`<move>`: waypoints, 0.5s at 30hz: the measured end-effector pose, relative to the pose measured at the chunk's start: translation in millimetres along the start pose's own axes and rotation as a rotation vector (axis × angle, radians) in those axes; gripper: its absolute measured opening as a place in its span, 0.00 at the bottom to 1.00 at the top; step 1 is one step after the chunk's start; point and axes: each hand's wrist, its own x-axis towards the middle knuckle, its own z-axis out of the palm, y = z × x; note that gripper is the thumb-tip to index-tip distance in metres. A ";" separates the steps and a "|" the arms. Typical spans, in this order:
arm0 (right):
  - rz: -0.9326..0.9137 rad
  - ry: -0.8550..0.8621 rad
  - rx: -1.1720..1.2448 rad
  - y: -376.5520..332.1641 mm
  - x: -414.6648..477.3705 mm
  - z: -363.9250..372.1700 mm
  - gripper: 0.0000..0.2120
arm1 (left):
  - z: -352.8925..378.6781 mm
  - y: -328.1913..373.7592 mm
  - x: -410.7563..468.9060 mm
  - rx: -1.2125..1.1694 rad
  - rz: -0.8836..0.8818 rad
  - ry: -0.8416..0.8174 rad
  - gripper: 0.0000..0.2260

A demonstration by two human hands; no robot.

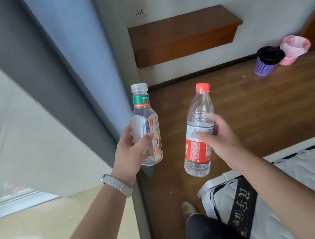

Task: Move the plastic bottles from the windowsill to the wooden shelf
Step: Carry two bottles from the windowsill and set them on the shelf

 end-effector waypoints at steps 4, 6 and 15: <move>0.020 -0.010 0.031 0.9 68.1 -4.1 0.25 | 11.7 6.9 65.7 0.009 -0.027 0.004 0.20; 0.028 -0.023 0.044 -3.3 105.4 -6.1 0.27 | 18.7 14.9 100.7 0.050 -0.030 0.019 0.16; -0.004 -0.008 0.107 -57.0 250.9 -40.5 0.29 | 69.5 80.5 253.3 0.166 -0.029 -0.009 0.21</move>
